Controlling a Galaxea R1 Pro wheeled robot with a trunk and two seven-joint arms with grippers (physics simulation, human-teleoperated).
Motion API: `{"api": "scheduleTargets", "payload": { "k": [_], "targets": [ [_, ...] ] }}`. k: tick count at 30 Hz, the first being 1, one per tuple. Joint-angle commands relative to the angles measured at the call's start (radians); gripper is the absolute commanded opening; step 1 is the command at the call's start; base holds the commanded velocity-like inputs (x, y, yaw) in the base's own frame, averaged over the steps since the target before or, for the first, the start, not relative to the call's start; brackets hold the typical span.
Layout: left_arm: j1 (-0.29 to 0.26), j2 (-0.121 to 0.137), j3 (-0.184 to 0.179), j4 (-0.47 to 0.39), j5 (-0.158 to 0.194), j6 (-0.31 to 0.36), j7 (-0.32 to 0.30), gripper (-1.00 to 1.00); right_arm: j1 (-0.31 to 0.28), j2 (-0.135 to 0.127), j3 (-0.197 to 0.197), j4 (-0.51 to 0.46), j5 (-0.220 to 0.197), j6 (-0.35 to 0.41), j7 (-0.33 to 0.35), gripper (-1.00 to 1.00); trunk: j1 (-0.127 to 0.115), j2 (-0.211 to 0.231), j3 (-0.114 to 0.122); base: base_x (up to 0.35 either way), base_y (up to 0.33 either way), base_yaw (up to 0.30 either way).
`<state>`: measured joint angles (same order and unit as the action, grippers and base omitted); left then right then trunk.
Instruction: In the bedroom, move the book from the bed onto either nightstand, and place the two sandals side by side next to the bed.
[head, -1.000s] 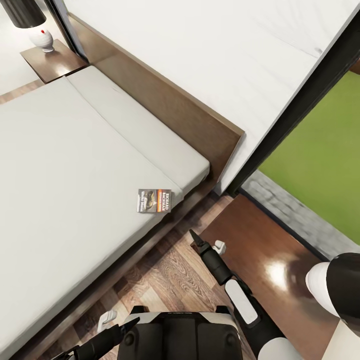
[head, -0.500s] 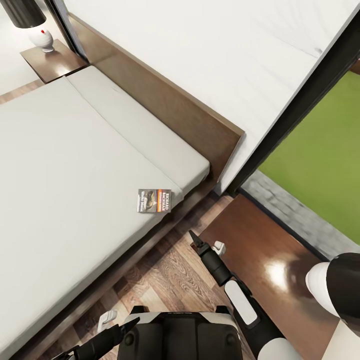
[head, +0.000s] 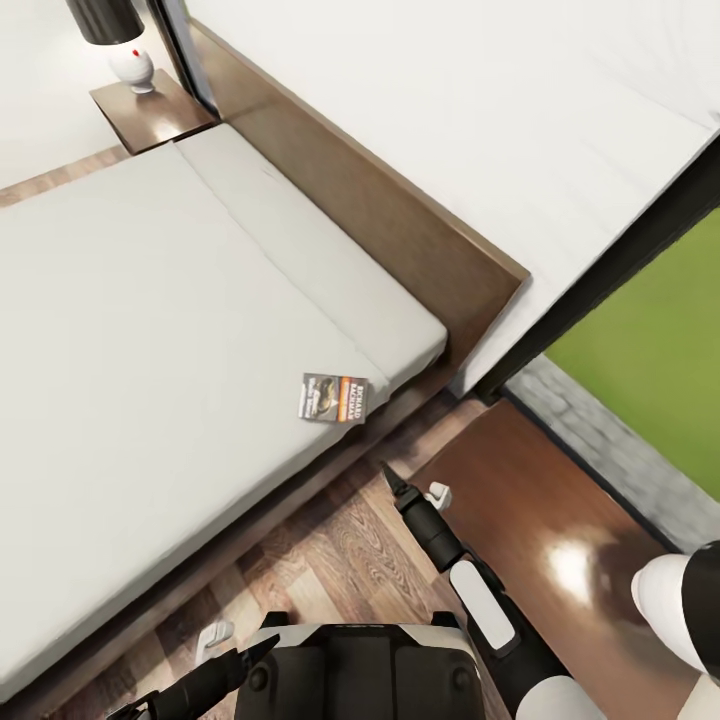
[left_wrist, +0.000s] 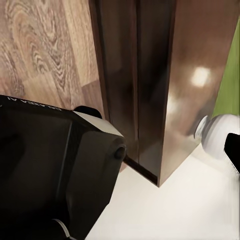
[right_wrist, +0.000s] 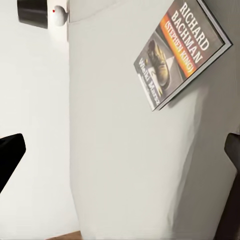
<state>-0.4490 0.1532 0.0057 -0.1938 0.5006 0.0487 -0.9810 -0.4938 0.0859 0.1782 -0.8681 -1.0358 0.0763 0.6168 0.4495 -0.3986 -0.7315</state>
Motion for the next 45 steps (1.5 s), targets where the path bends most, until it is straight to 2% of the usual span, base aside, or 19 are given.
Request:
{"api": "scheduleTargets", "payload": {
  "k": [1, 6, 18, 20, 22, 24, 26, 32, 45],
  "targets": [
    [0.0, 0.0, 0.0, 0.0, 0.003, 0.005, -0.004, 1.0, 0.0, 0.0, 0.0, 0.0, -0.01, 0.008, 0.003, 1.0, 0.001, -0.001, -0.001, 0.0, 0.0, 0.292],
    [0.0, 0.0, 0.0, 0.0, 0.003, 0.005, -0.004, 1.0, 0.0, 0.0, -0.001, -0.001, -0.011, 0.008, 0.003, 1.0, 0.001, -0.001, -0.001, 0.0, 0.0, 0.243],
    [0.0, 0.0, 0.0, 0.0, 0.003, 0.007, -0.005, 1.0, -0.004, 0.0, -0.003, -0.004, -0.012, 0.004, -0.013, 1.0, 0.001, -0.001, -0.001, 0.0, 0.0, 0.017],
    [0.0, 0.0, 0.0, 0.0, 0.003, 0.007, -0.005, 1.0, -0.005, 0.0, -0.003, -0.009, -0.026, 0.007, -0.013, 1.0, 0.001, -0.001, -0.001, 0.0, 0.0, 0.0],
    [0.0, 0.0, 0.0, 0.0, 0.003, 0.007, -0.005, 1.0, -0.015, 0.001, -0.003, -0.02, -0.069, 0.009, -0.013, 1.0, 0.001, -0.001, -0.001, 0.0, 0.0, 0.0],
    [0.0, 0.0, 0.0, 0.0, 0.003, 0.007, -0.005, 1.0, -0.056, 0.001, -0.003, -0.033, -0.103, 0.009, -0.012, 1.0, 0.001, -0.001, -0.001, 0.0, 0.0, 0.0],
    [0.0, 0.0, 0.0, 0.0, 0.003, 0.007, -0.005, 1.0, -0.085, 0.0, -0.003, -0.053, -0.119, 0.01, -0.01, 1.0, 0.001, -0.001, -0.001, 0.0, 0.0, 0.0],
    [0.0, 0.0, -0.001, 0.0, 0.003, 0.007, -0.005, 1.0, -0.103, 0.0, -0.003, -0.127, -0.131, 0.011, -0.006, 1.0, 0.001, -0.001, -0.001, 0.0, 0.0, 0.0],
    [0.0, -0.006, 0.0, 0.0, 0.002, 0.007, -0.005, 1.0, -0.106, 0.001, 0.003, -0.124, -0.13, 0.01, -0.009, 1.0, 0.001, -0.001, -0.001, 0.0, 0.0, 0.0]
  ]
}}
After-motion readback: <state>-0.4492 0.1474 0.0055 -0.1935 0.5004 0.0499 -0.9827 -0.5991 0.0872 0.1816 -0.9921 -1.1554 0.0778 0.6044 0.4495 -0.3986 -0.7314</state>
